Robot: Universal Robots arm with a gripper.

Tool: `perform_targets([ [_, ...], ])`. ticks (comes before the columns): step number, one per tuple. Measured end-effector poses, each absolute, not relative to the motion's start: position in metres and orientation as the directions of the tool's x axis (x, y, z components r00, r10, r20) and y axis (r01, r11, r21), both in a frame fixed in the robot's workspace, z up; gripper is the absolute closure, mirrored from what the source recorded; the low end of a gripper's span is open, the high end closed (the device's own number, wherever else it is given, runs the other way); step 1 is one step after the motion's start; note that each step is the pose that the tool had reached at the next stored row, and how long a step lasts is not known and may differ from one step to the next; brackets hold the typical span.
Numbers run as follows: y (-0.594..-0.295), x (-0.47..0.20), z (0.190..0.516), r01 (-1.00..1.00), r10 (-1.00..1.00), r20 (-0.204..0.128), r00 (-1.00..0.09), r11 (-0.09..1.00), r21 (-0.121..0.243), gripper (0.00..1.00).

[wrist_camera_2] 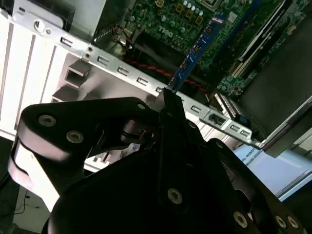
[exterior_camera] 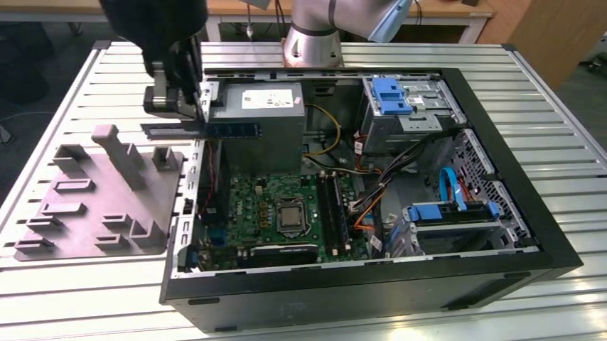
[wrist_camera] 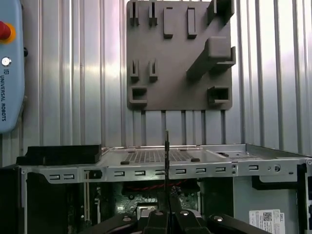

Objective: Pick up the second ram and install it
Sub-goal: 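Pick up the second ram and move it above second insertion slot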

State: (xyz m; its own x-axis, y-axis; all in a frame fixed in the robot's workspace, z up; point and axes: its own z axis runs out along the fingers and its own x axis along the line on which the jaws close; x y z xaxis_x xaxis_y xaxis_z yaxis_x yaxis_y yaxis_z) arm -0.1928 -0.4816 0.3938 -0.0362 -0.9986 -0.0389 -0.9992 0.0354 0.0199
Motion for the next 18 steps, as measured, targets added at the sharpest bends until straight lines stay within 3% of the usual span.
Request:
perform_targets([
  [18,-0.482,-0.123,0.394,-0.999,-0.998,-0.042,-0.036,0.035,0.020,0.89],
])
